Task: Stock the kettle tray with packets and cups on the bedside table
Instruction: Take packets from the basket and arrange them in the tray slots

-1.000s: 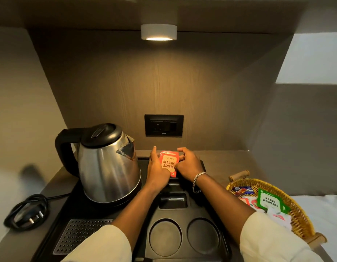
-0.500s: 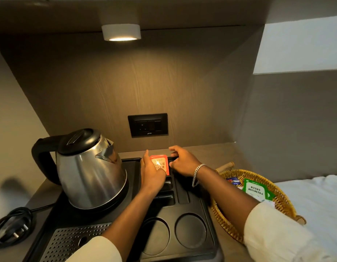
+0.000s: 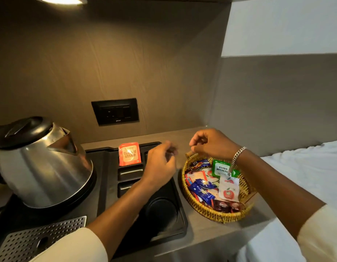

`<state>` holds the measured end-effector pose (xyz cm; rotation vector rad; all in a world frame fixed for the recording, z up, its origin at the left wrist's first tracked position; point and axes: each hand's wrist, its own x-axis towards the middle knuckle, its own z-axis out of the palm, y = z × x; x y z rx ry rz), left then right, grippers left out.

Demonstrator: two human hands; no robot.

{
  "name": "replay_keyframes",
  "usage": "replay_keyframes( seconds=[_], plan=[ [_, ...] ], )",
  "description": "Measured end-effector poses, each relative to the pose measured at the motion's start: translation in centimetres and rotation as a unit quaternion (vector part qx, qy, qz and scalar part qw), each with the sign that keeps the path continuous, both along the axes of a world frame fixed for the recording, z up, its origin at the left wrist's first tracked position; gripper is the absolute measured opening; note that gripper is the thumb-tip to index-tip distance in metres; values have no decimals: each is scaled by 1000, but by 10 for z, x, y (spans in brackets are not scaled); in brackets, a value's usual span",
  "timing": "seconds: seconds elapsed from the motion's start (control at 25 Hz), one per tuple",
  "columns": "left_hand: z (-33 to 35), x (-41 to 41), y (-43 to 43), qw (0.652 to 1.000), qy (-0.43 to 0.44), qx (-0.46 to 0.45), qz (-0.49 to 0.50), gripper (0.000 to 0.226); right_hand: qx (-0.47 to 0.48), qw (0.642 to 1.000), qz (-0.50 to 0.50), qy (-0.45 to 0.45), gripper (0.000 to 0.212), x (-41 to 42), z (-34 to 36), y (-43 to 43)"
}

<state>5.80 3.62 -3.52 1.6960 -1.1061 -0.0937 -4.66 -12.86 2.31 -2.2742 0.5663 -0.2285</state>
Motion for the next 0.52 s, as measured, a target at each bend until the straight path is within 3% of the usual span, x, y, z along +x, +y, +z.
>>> replay_keyframes(
  seconds=[0.12,0.24,0.4,0.52],
  plan=[
    [-4,-21,-13,990,-32,86,-106,21,0,992,47,113,15,-29,-12,0],
    [-13,-35,-22,961,-109,207,-146,21,-107,971,62,203,25,-50,-35,6],
    [-20,-47,-33,939,-174,282,-88,29,-151,969,29,193,23,-60,-55,12],
    [-21,-51,-32,962,-97,242,-76,25,-159,978,17,134,18,-64,-55,16]
  ],
)
